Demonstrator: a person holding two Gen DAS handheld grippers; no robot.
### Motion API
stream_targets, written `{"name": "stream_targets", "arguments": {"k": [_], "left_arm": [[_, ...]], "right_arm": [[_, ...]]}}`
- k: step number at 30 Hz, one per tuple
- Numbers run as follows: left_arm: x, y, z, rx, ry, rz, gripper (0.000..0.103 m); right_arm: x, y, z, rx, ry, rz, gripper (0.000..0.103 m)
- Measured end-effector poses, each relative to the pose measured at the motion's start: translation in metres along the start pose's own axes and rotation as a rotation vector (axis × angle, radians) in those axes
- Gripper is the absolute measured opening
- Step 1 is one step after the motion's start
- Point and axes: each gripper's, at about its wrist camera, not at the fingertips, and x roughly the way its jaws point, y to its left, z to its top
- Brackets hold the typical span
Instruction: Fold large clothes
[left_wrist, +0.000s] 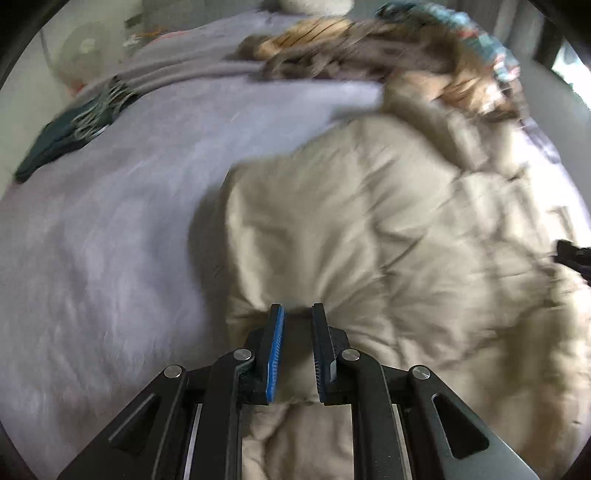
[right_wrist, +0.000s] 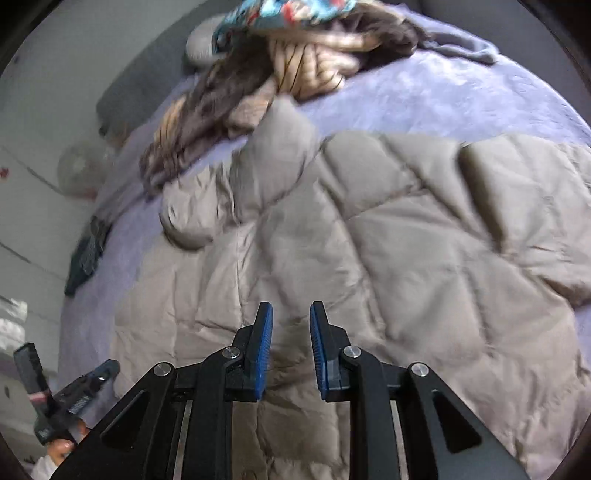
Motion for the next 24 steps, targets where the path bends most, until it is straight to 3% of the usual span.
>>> {"name": "stream_targets", "arguments": {"k": [4,9,12,14,20,24], "left_arm": [[0.014,0.02,-0.001,-0.084,0.019,-0.007,0.017],[0.02,0.018,0.005,-0.052,0.026,0.021,0.017],[0.024,0.015,0.003,-0.052,0.024,0.03,0.017],[0.026,0.011,0.0,-0.036,0.024,0.047,0.017],[0.011,0.005,0.006,-0.017,0.033,0.092,0.017],[-0.011,-0.003,0.006,-0.006,0.039,0.073,0.017]], "right_arm": [[0.027,0.005,-0.015,0.036,0.06,0.027,0.022],[0.026,0.007,-0.022,-0.051,0.046,-0.031,0.019],[0.016,-0.012,-0.019,-0.035,0.039,-0.032,0.005],[0.013,-0.026,-0.017,-0.009,0.044,-0.005,0.003],[-0.013,-0.052,-0.013,0.087,0.039,-0.004,0.009],[-0.033,-0.07,-0.021,0.11,0.063,0.015,0.01]]}}
